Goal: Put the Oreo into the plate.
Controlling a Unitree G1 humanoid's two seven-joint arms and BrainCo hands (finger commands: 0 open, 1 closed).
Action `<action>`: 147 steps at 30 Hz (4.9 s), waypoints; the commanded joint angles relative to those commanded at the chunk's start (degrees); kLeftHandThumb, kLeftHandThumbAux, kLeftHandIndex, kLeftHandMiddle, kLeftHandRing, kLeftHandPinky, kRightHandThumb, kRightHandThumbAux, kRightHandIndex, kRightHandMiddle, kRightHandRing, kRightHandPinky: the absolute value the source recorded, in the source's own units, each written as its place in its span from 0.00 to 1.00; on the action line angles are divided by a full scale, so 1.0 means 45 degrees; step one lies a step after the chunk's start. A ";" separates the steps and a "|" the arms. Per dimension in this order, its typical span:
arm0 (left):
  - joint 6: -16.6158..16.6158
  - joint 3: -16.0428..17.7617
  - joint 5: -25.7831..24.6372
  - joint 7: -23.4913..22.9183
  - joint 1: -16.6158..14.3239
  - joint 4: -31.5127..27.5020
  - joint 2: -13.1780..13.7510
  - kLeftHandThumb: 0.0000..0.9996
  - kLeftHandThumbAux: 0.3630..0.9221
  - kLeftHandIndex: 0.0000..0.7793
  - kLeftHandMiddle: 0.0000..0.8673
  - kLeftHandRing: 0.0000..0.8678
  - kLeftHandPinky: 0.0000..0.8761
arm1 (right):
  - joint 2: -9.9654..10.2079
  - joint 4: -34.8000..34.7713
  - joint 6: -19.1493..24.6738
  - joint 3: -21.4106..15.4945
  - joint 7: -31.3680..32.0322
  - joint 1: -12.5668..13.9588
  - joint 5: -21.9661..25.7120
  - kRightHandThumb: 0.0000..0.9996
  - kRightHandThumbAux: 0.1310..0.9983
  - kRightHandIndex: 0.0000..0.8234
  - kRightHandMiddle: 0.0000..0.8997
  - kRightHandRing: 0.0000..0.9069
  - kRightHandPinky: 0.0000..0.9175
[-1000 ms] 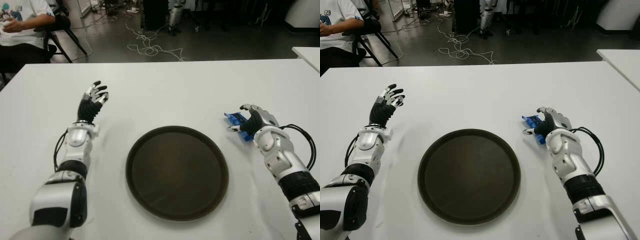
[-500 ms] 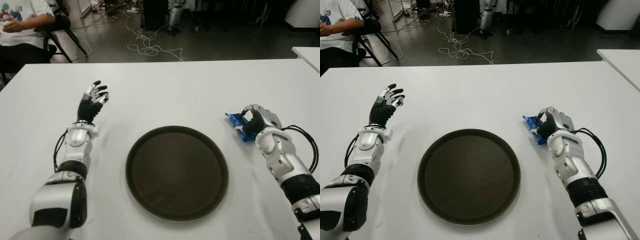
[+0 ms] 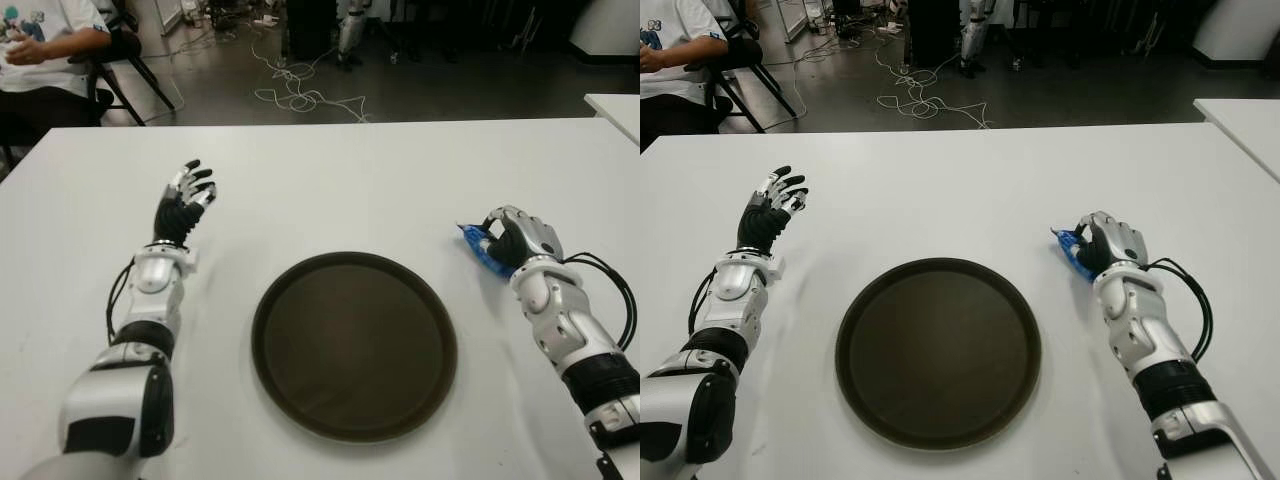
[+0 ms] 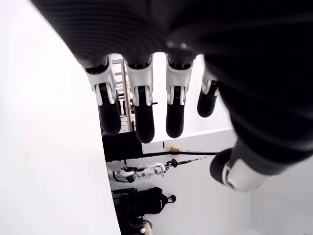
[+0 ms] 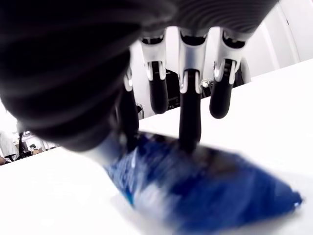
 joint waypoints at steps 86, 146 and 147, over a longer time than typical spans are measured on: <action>-0.0027 -0.0091 -0.0076 -0.0190 0.0045 -0.0078 -0.0085 0.34 0.50 0.17 0.25 0.23 0.25 | 0.0177 0.0253 0.0744 0.0067 0.0572 -0.0184 -0.0210 0.10 0.47 0.03 0.07 0.08 0.06; -0.0006 -0.0025 -0.0205 -0.0210 0.0055 -0.0142 -0.0162 0.34 0.46 0.15 0.25 0.23 0.24 | 0.0092 0.0397 0.1299 0.1422 0.1504 -0.0386 -0.1166 0.07 0.38 0.00 0.00 0.00 0.03; -0.0008 -0.0015 -0.0219 -0.0236 0.0054 -0.0138 -0.0162 0.34 0.46 0.15 0.25 0.23 0.24 | 0.0124 0.0514 0.1191 0.1502 0.1232 -0.0345 -0.1251 0.07 0.38 0.00 0.00 0.00 0.03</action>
